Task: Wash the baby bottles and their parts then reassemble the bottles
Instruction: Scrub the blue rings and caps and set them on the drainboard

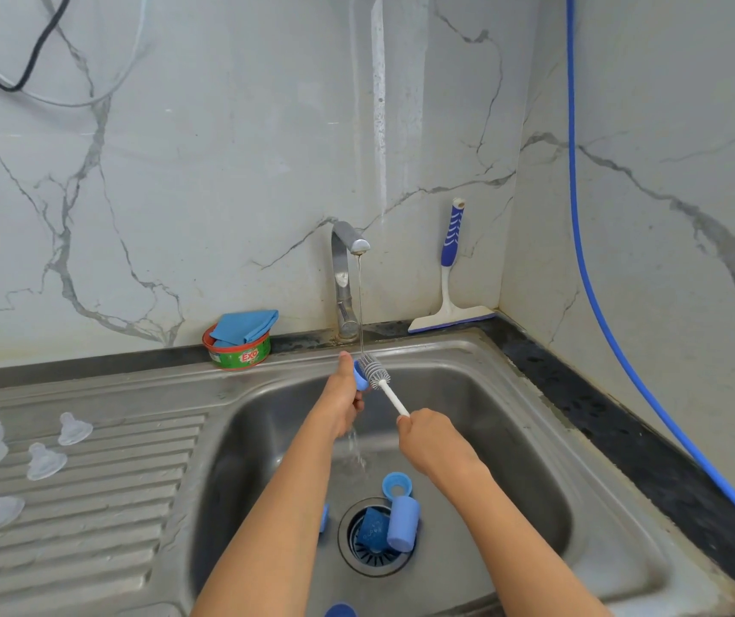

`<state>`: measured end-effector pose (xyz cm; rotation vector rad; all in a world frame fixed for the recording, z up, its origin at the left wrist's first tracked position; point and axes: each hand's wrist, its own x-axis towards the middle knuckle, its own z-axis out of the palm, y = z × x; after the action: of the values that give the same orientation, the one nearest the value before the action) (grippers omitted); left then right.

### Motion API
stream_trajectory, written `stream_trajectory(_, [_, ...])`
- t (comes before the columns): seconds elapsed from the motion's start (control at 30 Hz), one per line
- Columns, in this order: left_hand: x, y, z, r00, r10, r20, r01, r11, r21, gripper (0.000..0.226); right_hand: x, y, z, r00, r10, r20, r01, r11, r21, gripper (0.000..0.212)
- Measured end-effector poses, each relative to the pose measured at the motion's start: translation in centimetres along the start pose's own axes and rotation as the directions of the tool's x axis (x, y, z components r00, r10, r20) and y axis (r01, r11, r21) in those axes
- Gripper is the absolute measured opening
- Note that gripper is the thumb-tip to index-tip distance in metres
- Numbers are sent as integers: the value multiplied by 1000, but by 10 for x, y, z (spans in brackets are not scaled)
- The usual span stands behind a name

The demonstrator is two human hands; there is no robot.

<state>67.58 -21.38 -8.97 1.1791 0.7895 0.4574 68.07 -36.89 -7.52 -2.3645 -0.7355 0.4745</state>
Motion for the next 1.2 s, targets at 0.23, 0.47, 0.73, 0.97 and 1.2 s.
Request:
stream_trajectory(0.23, [9,20,0,994,108,-21,-106,989,99,59,-12,-6,-15,986,-49,161,37,996,80,29])
stream_trajectory(0.47, [9,13,10,999,-45,11,44,997,61,43,-8,-6,-3,999,-6,47,3,998,66,37])
stream_trajectory(0.73, [6,23,4,947,-306,97,321,917,-238,38,-12,-10,-7,989,-130,63,131,991,-10,39])
stream_trajectory(0.97, [13,34,-4,989,-141,-50,144,987,74,31,-18,-11,-16,988,-46,148,52,998,-38,26])
stream_trajectory(1.2, [9,11,10,993,-83,-89,79,996,-48,31,-7,-3,1,993,-109,-39,95,958,-269,33])
